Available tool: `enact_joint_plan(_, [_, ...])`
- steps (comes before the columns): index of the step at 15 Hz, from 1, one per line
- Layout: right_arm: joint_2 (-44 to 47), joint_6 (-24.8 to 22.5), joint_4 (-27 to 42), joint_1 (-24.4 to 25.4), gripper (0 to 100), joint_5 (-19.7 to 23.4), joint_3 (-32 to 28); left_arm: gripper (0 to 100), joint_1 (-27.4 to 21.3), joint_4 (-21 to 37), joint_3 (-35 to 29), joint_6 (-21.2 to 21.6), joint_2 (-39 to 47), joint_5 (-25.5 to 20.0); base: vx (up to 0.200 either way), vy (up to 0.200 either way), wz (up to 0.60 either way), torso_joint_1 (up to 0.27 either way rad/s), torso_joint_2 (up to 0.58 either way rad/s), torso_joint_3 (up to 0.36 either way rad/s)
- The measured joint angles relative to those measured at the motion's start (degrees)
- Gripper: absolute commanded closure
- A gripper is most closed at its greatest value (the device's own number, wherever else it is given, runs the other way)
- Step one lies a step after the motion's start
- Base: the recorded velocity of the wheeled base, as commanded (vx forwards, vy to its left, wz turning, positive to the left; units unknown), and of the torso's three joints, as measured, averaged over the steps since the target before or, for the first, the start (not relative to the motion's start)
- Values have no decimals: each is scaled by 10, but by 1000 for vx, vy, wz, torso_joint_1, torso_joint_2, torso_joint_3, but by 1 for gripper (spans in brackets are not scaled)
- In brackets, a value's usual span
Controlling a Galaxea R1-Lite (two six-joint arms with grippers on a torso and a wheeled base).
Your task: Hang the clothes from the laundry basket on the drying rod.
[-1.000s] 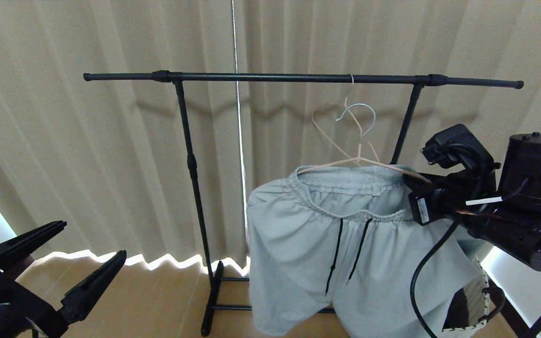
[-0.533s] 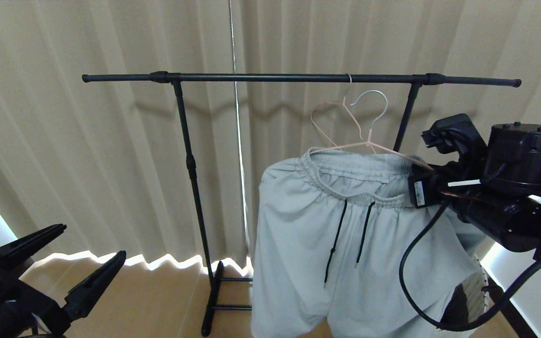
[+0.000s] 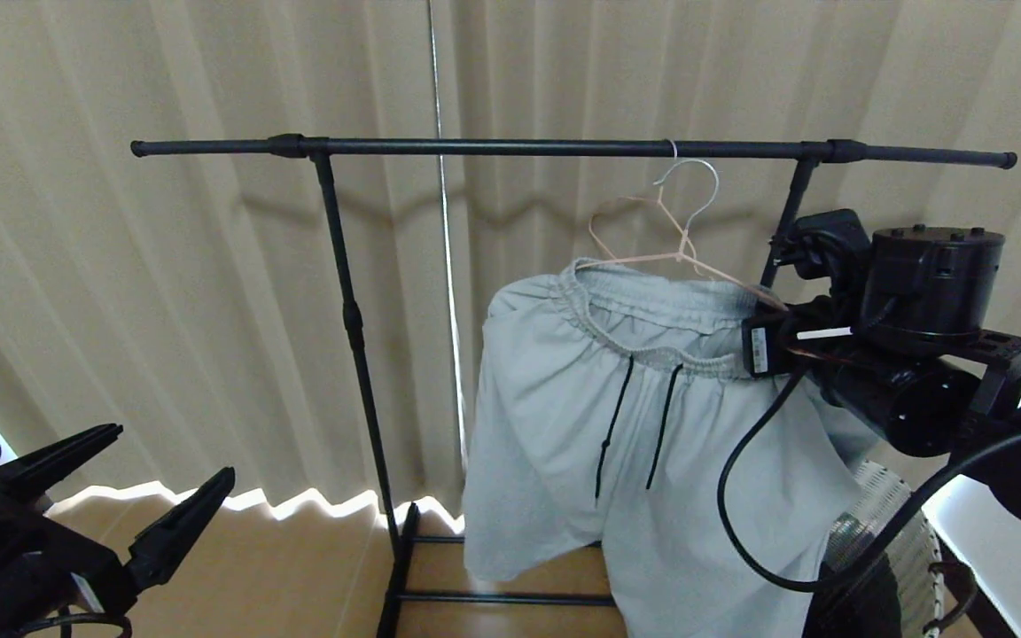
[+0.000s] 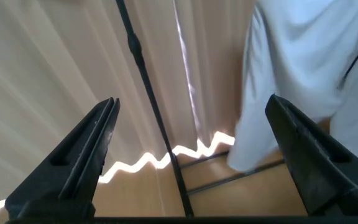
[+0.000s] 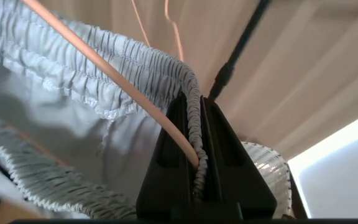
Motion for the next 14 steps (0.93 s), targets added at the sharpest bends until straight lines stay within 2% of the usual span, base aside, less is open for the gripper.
enact_joint_plan(10, [4,0,-4,9,100,-2,-23,0,0,0,1,1,-12,0,200,0,0,5,0,2])
enact_joint_plan(12, [4,0,-4,10,100,-5,-23,0,0,0,1,1,-12,0,0,0,0,0,0,0])
enact_joint_plan(14, [9,0,-2,9,100,-30,-24,0,0,1,2,2,-11,0,0,0,0,0,0,0])
